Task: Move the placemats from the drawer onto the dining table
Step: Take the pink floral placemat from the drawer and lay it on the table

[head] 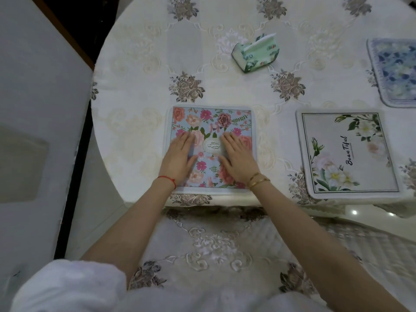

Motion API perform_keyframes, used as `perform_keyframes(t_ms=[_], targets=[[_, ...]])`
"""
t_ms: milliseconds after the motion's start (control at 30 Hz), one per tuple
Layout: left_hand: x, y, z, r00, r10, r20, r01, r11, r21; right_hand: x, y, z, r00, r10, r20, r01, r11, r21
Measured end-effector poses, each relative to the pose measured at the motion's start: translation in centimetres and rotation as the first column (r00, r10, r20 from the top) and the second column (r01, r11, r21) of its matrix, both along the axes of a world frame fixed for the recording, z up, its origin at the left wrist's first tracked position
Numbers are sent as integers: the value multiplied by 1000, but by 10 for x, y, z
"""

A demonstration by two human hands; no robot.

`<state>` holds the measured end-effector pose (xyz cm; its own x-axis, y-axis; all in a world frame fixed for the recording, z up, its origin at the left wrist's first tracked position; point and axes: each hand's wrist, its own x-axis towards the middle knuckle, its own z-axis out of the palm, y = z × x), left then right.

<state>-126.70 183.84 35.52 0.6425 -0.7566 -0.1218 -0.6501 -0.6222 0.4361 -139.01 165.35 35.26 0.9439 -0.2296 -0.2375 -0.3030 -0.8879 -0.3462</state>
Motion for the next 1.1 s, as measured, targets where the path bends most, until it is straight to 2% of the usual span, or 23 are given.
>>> perform_keyframes(t_ms=[100,233,400,500,667,800,933,1100], targets=[[8,-11,-7,1000,9,-19,-8,999,31,15,-3,-7,1000,1,-19,-1,1000,-11],[12,8,-16,997,43,58,-46,997,64,-8,-18,-9,998,-49,45,48,999,12],[22,31,-16,991,120,56,-124,989,82,-30,-40,-5,993,-104,57,105,994,-24],[29,33,-14,984,171,48,-173,984,40,-20,-44,-1,986,-138,96,137,990,17],[53,-18,-6,999,23,24,-22,998,-59,56,-39,3,992,-27,127,26,1000,13],[75,-63,-10,996,-84,6,84,996,-5,106,-32,-6,996,74,55,-72,997,-36],[90,-68,-21,995,-96,42,95,995,29,104,-41,-17,995,83,51,-82,996,-30],[99,-49,-27,990,-65,125,56,995,77,73,-64,-14,996,-22,87,26,999,-36]])
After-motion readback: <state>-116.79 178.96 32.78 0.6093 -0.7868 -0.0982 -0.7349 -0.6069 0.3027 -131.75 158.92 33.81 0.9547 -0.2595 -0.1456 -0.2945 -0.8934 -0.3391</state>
